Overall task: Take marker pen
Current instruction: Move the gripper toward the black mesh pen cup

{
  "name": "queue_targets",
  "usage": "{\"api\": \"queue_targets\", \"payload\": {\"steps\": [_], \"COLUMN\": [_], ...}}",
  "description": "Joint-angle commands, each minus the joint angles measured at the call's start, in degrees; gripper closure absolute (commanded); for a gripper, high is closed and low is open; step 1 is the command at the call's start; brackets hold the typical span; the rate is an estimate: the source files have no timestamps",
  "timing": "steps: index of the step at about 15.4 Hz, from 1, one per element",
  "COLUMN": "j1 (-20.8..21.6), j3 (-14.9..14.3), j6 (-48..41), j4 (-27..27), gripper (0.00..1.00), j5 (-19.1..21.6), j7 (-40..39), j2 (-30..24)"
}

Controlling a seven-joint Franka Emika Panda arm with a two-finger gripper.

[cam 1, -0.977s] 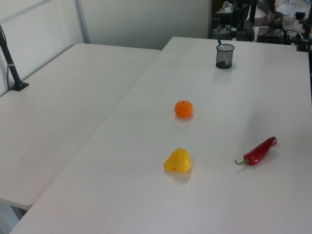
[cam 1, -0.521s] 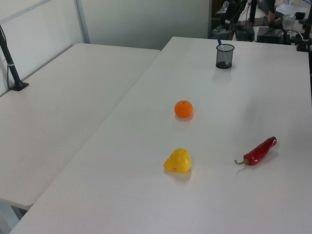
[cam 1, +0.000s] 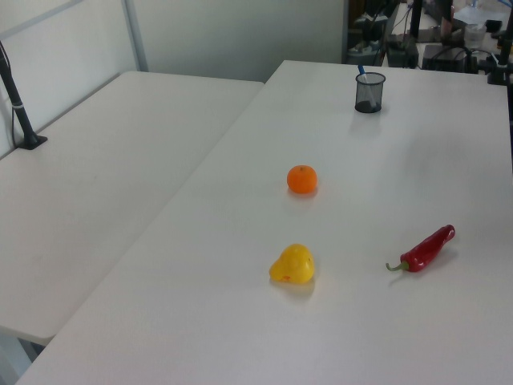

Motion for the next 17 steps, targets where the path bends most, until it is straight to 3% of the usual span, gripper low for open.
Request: {"api": "queue_targets", "payload": {"steps": [1, 4, 8, 17], "j1": [-1.8, -2.7, -4.0, -4.7], "j3": [-1.6, -4.0, -4.5, -7.1], "j6": [7.3, 16.0, 25.5, 38.0], "j4": [1.0, 1.1, 1.1, 0.9], "gripper": [0.01, 0.09, 0.16, 0.24], "j5": [-1.7, -1.5, -1.2, -0.9], "j7": [4.2, 4.8, 4.9, 4.7], "j2": [3.7, 7.7, 13.1, 21.8]}}
